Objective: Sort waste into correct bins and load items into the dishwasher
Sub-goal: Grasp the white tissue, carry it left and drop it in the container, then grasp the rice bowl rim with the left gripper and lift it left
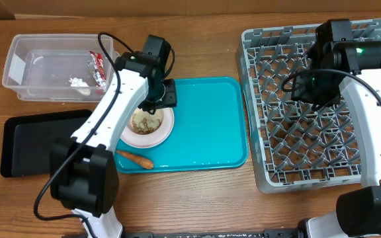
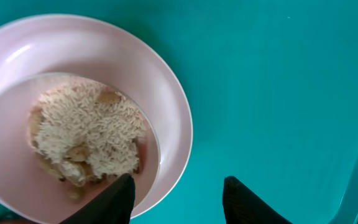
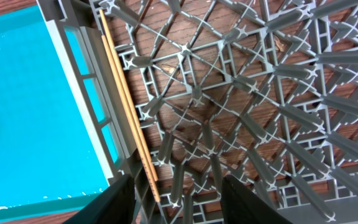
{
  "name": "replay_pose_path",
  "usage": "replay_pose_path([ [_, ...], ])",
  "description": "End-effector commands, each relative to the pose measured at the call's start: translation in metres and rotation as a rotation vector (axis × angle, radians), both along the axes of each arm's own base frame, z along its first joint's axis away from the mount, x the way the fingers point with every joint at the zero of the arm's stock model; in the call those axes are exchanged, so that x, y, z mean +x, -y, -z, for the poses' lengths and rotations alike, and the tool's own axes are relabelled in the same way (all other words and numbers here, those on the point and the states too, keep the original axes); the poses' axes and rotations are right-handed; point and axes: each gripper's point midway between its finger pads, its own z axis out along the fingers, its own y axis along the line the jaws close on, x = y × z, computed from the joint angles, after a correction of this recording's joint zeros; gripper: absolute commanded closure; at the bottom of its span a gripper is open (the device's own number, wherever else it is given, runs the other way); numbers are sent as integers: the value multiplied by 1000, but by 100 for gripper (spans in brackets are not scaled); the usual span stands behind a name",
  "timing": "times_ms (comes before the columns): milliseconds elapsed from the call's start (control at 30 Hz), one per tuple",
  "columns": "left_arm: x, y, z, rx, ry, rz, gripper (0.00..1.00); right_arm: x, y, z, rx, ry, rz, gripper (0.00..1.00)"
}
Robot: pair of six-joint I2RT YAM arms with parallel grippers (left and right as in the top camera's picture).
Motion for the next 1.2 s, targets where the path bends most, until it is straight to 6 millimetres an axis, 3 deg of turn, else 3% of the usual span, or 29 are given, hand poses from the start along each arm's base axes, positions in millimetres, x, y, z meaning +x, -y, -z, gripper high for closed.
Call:
replay_pose_path([
  [0,3,-3,12,9,-31,-135,50,2,-2,-2,5,7,-2,53],
  [400,1,-2,66,49,-149,-219,51,1,-7,-2,33,2,-7,53],
  [533,2,-1,78,52,-162,-218,66,2,-7,-2,33,10,-7,53],
  [700,9,1,77,40,-136,-218,70,1,-7,-2,33,3,-7,53],
  [867,9,0,77,45,-137,-215,96,1,-7,-2,32,2,-7,53],
  [1033,3,-3,68,54,-156,-216,96,1,-6,-1,31,2,-7,53],
  [1167,1,-8,37,75,-134,-220,96,1,-4,-1,21,2,-6,53],
])
